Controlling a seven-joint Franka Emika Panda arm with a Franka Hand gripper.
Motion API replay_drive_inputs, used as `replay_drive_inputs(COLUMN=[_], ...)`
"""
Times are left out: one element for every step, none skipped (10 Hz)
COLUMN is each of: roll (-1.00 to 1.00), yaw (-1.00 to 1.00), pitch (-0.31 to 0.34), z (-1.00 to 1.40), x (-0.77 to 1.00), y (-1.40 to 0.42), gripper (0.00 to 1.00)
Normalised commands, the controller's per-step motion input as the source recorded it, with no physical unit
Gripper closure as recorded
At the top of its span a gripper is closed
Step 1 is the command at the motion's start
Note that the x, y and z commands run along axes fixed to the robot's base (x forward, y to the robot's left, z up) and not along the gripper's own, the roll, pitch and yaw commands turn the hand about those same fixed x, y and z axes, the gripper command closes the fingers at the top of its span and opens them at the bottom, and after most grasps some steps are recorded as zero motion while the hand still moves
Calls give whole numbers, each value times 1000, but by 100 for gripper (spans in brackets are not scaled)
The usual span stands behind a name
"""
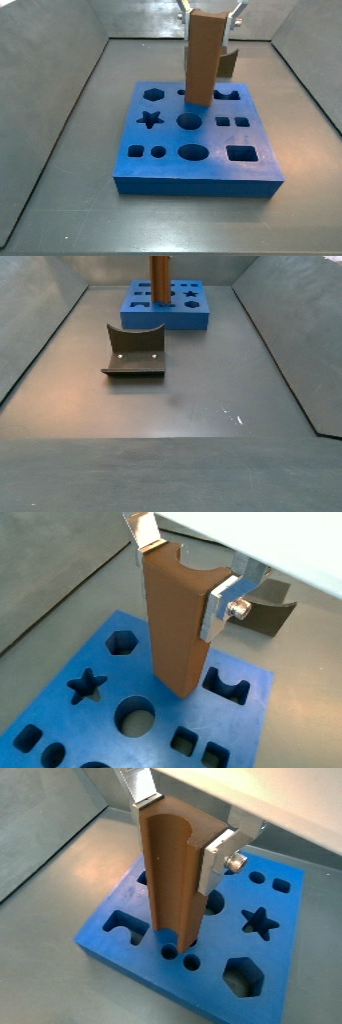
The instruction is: Insert the arch object.
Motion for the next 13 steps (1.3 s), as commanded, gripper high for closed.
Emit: replay_drive_inputs(roll=[59, -6, -90, -71, 0, 0, 0, 97, 189, 161, 73, 0, 0], yaw=[214, 200, 103, 31, 0, 0, 0, 0, -83, -517, -594, -469, -426], pitch=[-96, -123, -187, -149, -44, -9, 0, 0, 0, -13, -24, -54, -51], z=[-209, -246, -320, -334, -357, -357, -331, -349, -434, -391, -391, -363, -320], x=[780, 854, 920, 1000, 1000, 1000, 1000, 1000, 1000, 654, 583, 429, 300], y=[151, 157, 109, 23, 0, 0, 6, 0, -3, 0, 0, 60, 43], gripper=[100, 100, 100, 100, 100, 100, 100, 100, 100, 100, 100, 100, 100])
